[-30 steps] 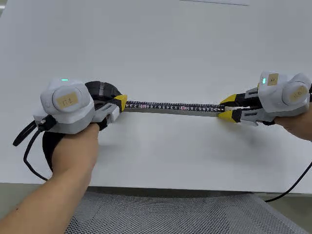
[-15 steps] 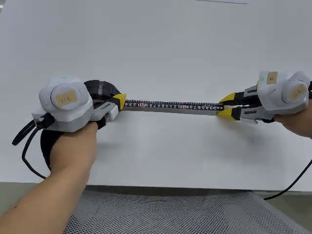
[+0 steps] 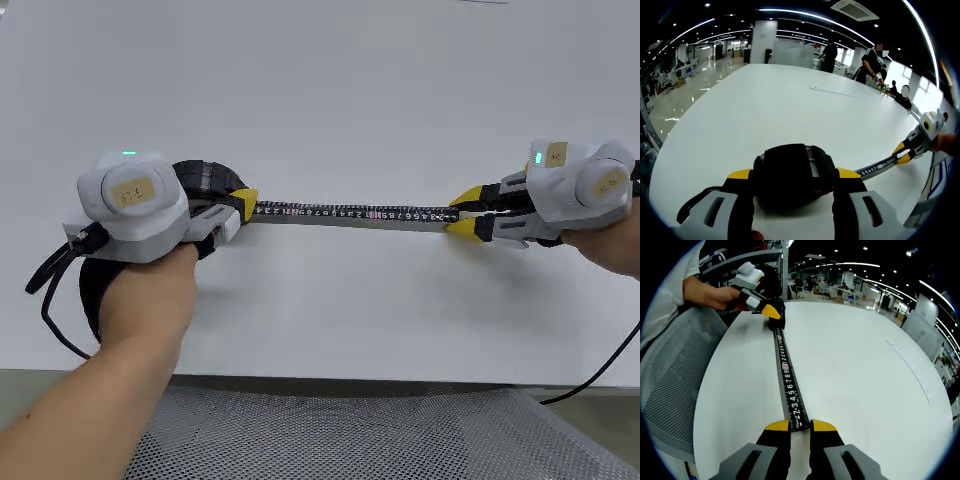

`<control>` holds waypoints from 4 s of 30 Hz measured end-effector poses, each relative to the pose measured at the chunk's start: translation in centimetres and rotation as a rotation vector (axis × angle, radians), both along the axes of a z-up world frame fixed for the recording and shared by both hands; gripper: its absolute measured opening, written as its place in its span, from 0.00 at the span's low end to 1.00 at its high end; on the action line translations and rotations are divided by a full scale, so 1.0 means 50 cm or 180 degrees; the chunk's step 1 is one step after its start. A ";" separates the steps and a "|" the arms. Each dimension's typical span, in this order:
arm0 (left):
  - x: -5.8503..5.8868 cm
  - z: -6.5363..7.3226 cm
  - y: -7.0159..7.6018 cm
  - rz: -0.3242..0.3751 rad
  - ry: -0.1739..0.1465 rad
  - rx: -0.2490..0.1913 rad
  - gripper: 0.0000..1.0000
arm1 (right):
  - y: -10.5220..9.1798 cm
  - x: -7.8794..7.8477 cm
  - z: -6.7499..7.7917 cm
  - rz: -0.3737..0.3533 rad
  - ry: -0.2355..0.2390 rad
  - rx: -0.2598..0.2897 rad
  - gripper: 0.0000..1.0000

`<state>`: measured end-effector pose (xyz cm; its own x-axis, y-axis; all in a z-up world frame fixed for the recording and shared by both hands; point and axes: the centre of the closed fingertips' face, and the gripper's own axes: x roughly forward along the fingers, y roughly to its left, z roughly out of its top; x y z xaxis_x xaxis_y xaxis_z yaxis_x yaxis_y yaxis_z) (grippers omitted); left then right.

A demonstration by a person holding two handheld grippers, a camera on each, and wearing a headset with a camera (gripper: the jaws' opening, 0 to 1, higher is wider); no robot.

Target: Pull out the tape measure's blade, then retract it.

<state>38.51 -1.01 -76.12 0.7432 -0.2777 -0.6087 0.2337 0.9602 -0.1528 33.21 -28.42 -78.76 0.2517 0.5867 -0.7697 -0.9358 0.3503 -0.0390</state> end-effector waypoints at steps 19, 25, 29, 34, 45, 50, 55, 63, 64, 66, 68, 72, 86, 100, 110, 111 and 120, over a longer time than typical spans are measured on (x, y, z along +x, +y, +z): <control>0.001 0.001 0.002 -0.0020 0.0012 -0.0079 0.59 | 0.047 0.005 0.001 0.0025 -0.0009 0.0123 0.10; 0.000 0.001 0.004 -0.0014 0.0022 -0.0110 0.59 | 0.060 0.007 0.000 0.0035 -0.0013 0.0151 0.10; 0.000 0.002 0.004 -0.0013 0.0010 -0.0127 0.59 | 0.071 0.008 0.000 0.0049 -0.0012 0.0173 0.10; 0.000 0.003 0.005 -0.0003 0.0017 -0.0156 0.59 | 0.084 0.011 0.000 0.0065 -0.0009 0.0206 0.10; 0.002 0.004 0.005 0.0013 0.0010 -0.0195 0.59 | 0.122 0.023 0.005 0.0104 -0.0018 0.0303 0.10; 0.002 0.004 0.006 0.0016 0.0016 -0.0202 0.59 | 0.145 0.028 0.006 0.0139 -0.0027 0.0345 0.09; 0.002 0.004 0.006 0.0024 0.0026 -0.0219 0.59 | 0.165 0.035 0.008 0.0180 -0.0030 0.0386 0.09; 0.003 0.004 0.006 0.0023 0.0027 -0.0232 0.59 | 0.195 0.041 0.009 0.0230 -0.0025 0.0417 0.09; 0.002 0.004 0.007 0.0022 0.0026 -0.0232 0.59 | 0.199 0.040 0.009 0.0236 -0.0026 0.0423 0.09; 0.002 0.004 0.007 0.0025 0.0024 -0.0233 0.59 | 0.205 0.042 0.009 0.0237 -0.0025 0.0434 0.09; 0.002 0.004 0.007 0.0024 0.0023 -0.0232 0.59 | 0.213 0.042 0.009 0.0251 -0.0023 0.0442 0.09; 0.003 0.004 0.007 0.0024 0.0024 -0.0239 0.59 | 0.224 0.044 0.010 0.0257 -0.0027 0.0461 0.09; 0.002 0.005 0.007 0.0025 0.0018 -0.0253 0.59 | 0.282 0.049 0.008 0.0282 -0.0004 0.0559 0.09; 0.003 0.005 0.007 0.0023 0.0012 -0.0261 0.59 | 0.331 0.055 0.005 0.0289 0.0002 0.0656 0.10; 0.003 0.006 0.006 0.0024 0.0003 -0.0257 0.59 | 0.372 0.061 0.003 0.0338 0.0008 0.0709 0.10; 0.003 0.006 0.006 0.0025 0.0004 -0.0260 0.59 | 0.377 0.061 0.004 0.0340 0.0013 0.0721 0.10; 0.002 0.005 0.007 0.0027 0.0006 -0.0266 0.59 | 0.409 0.062 0.005 0.0344 0.0018 0.0782 0.10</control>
<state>38.63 -0.68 -75.85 0.7447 -0.3214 -0.5849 0.2253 0.9460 -0.2330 36.34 -7.94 -78.53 0.1736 0.7793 -0.6022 -0.9682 0.2468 0.0402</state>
